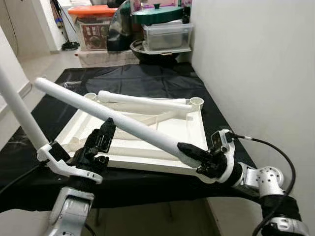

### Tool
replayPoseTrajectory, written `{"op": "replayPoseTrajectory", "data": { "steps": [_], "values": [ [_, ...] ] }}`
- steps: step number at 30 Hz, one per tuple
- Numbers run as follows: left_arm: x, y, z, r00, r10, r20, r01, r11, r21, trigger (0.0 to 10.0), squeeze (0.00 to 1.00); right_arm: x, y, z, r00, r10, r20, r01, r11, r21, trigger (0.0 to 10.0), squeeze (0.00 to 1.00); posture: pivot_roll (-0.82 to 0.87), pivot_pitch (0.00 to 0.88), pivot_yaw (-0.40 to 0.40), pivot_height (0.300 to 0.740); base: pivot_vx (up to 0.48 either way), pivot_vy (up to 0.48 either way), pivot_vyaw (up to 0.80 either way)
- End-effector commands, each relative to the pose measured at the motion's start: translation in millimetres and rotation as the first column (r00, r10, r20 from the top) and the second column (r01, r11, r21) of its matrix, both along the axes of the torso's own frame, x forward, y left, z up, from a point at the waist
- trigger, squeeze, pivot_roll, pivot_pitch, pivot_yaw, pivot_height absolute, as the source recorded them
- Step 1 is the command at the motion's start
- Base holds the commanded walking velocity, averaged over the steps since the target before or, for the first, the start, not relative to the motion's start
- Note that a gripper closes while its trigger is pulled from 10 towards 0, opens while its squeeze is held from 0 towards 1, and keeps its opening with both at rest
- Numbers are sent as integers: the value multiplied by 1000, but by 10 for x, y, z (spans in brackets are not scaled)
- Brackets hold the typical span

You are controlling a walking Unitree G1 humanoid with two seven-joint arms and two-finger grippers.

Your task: Building children table

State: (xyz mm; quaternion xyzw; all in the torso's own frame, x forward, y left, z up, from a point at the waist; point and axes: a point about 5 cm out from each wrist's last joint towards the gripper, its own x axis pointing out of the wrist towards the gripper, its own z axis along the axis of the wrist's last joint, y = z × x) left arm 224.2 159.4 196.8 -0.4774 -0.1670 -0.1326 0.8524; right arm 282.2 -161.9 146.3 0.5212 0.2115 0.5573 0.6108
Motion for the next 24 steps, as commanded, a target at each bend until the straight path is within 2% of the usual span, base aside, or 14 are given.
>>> {"op": "replayPoseTrajectory", "data": {
  "steps": [1,7,9,14,15,16,17,21,22,24],
  "values": [
    [-18,-19,47,999,-15,32,17,998,-62,10000,0,-31,51,39,999,35,16,-35,999,28,0,0,-47,0,15,740,0,0,0],
    [-25,-32,61,997,-63,48,66,995,-69,10000,0,-98,89,59,997,71,32,-72,996,46,0,0,-47,0,16,740,0,0,0],
    [-36,-24,97,994,-85,73,91,991,-93,10000,0,-185,127,37,992,114,53,-115,993,16,0,0,-47,0,15,740,0,0,0],
    [-59,0,136,989,-106,106,119,984,-132,10000,0,-233,162,-1,990,137,40,-137,991,0,0,0,-47,0,15,740,0,0,0],
    [-64,13,146,988,-106,115,123,981,-148,8431,0,-235,164,-15,990,137,34,-136,991,-6,0,0,-46,0,12,740,0,0,0],
    [-64,13,146,988,-106,115,123,981,-148,8431,0,-235,164,-15,990,137,34,-136,991,-6,0,0,-46,0,12,740,0,0,0],
    [-65,30,151,988,-98,118,117,980,-164,4510,0,-235,169,-33,990,135,28,-135,991,-18,0,0,-46,0,12,740,0,0,0],
    [-65,60,154,989,-93,119,114,976,-186,4510,0,-251,176,-48,991,134,19,-133,991,-34,0,0,-46,0,12,740,0,0,0],
    [-70,64,153,987,-98,125,121,975,-189,0,0,-258,183,-54,991,135,23,-134,990,-40,0,0,-47,0,12,740,0,0,0],
    [-73,76,143,987,-98,127,122,973,-197,0,0,-258,193,-75,992,126,28,-124,991,-56,0,0,-47,0,12,740,0,0,0]
  ]
}}
